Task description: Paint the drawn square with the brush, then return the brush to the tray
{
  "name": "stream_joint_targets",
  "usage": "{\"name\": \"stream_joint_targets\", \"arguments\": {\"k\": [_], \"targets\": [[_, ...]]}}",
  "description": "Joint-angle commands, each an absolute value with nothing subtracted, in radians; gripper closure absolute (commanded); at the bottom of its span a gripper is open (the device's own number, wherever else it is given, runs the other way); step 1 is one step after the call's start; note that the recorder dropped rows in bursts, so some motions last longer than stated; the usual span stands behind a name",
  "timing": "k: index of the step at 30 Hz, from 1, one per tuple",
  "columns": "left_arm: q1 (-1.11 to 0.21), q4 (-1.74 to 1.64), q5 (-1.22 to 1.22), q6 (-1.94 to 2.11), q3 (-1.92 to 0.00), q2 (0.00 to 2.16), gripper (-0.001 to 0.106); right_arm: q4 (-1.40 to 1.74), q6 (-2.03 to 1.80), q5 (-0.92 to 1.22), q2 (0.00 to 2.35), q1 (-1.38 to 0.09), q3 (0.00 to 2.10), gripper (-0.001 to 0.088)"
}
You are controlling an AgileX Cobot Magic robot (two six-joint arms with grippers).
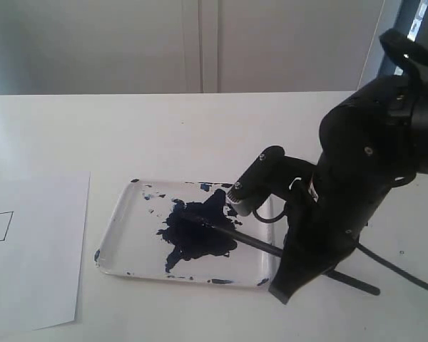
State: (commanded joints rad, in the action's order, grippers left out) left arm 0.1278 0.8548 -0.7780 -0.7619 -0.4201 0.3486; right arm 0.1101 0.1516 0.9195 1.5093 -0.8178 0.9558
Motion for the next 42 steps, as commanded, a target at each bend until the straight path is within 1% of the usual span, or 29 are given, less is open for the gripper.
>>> {"name": "stream_joint_targets", "arguments": {"k": [10, 15, 21, 32, 37, 42], "targets": [[0.128, 0.855, -0.778, -0.762, -0.42, 0.349, 0.105, 0.23, 0.073, 0.971, 1.509, -0.818, 0.956, 0.0868], [0.128, 0.855, -0.778, -0.762, -0.42, 0.349, 0.105, 0.177, 0.09, 0.997, 1.509, -0.818, 0.956, 0.0868], [0.128, 0.855, -0.778, -0.762, -0.42, 0.349, 0.105, 0.025, 0.189, 1.026, 1.509, -0.818, 0.956, 0.0868], [0.128, 0.855, -0.778, -0.762, -0.42, 0.349, 0.105, 0.007, 0.211, 1.077, 1.509, -0.818, 0.956, 0.0868], [0.128, 0.855, -0.778, -0.762, -0.42, 0.349, 0.105, 0.048, 0.197, 1.079, 1.509, -0.818, 0.956, 0.0868], [0.128, 0.855, -0.778, -0.762, -0.42, 0.349, 0.105, 0.17, 0.123, 1.068, 1.509, -0.818, 0.956, 0.0868]]}}
